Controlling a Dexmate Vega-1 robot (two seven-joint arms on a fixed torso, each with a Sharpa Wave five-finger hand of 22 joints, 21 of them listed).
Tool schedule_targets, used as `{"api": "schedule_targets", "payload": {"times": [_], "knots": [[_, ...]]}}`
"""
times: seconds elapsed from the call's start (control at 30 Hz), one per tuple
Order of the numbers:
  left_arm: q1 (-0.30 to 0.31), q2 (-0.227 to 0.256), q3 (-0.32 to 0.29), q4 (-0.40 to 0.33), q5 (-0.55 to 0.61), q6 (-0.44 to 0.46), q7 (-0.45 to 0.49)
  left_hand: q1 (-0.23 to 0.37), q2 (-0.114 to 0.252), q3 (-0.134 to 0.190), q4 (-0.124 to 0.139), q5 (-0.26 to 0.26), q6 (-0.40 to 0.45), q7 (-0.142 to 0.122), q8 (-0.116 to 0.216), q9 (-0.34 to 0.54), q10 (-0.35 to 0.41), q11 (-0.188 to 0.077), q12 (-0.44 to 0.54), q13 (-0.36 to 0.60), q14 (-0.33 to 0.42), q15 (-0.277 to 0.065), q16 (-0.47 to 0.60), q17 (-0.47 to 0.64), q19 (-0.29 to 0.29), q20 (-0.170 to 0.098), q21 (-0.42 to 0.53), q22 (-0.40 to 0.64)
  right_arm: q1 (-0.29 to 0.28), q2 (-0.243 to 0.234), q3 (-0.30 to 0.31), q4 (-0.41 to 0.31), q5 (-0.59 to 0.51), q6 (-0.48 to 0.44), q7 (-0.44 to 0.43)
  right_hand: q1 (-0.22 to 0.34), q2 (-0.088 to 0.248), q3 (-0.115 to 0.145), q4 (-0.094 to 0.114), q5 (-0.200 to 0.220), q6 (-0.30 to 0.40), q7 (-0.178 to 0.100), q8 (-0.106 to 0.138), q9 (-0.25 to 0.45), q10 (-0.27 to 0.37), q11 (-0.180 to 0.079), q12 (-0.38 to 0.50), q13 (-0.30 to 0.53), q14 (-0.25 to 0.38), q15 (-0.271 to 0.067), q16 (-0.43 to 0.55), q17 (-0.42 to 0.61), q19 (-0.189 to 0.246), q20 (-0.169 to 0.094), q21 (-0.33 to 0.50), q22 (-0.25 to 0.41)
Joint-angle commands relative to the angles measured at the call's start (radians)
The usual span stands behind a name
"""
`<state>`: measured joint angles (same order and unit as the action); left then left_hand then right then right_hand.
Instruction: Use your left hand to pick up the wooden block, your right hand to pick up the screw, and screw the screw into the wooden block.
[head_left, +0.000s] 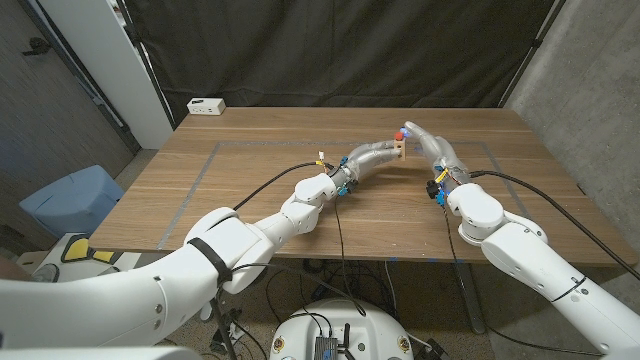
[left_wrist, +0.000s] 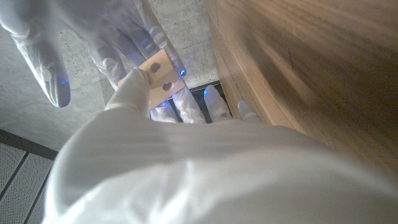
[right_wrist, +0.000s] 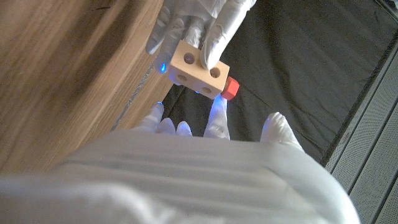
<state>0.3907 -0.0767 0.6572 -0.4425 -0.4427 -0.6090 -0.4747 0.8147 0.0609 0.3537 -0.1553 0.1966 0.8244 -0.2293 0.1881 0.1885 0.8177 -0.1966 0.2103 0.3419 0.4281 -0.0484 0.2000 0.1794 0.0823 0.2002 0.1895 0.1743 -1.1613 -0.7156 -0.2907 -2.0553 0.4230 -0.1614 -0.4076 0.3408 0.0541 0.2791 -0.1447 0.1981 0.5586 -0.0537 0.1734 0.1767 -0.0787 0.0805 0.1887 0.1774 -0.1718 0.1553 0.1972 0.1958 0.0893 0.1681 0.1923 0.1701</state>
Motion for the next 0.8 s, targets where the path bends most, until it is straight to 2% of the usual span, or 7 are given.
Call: {"api": "schedule_targets", "payload": {"times": [0.03,0.3,0.8], "knots": [[0.030,0.022,0.006,-0.058,-0.001,0.008,0.015,-0.001,0.003,0.006,0.003,0.004,0.029,0.006,0.008,0.004,0.006,-0.004,0.006,0.002,0.002,-0.029,0.003,0.001,-0.001,0.005,0.007,0.004,-0.008,-0.010,-0.004,-0.010,0.000,0.006,0.000,-0.002,0.000,0.003,0.001,-0.001,-0.001,-0.003,0.005,0.000,-0.011,0.003,-0.002,0.003,-0.008,0.004,0.004,0.001,-0.002,0.005,-0.001,0.001],[0.029,0.022,0.010,-0.059,-0.002,0.011,0.016,-0.002,0.004,0.007,0.003,0.004,0.030,0.006,0.008,0.004,0.006,-0.007,0.006,0.002,0.002,-0.029,0.003,0.001,-0.001,0.005,0.007,0.004,-0.023,-0.018,-0.001,-0.026,-0.004,0.006,-0.005,-0.002,0.001,0.003,0.001,-0.001,0.001,-0.004,0.006,0.000,-0.011,0.002,-0.001,0.003,-0.008,0.004,0.004,0.001,-0.003,0.006,-0.002,0.001],[0.001,-0.004,0.006,0.007,-0.008,0.003,0.003,-0.004,0.003,0.007,0.004,0.003,0.028,0.006,0.007,0.004,0.006,-0.004,0.006,0.002,0.003,-0.027,0.003,0.001,-0.001,0.005,0.007,0.004,-0.033,-0.027,0.001,-0.048,-0.005,-0.014,-0.010,-0.003,0.001,0.003,0.001,-0.001,0.004,-0.003,0.009,0.000,-0.011,0.002,0.000,0.003,-0.010,0.004,0.004,0.001,-0.005,0.006,-0.003,0.001]]}}
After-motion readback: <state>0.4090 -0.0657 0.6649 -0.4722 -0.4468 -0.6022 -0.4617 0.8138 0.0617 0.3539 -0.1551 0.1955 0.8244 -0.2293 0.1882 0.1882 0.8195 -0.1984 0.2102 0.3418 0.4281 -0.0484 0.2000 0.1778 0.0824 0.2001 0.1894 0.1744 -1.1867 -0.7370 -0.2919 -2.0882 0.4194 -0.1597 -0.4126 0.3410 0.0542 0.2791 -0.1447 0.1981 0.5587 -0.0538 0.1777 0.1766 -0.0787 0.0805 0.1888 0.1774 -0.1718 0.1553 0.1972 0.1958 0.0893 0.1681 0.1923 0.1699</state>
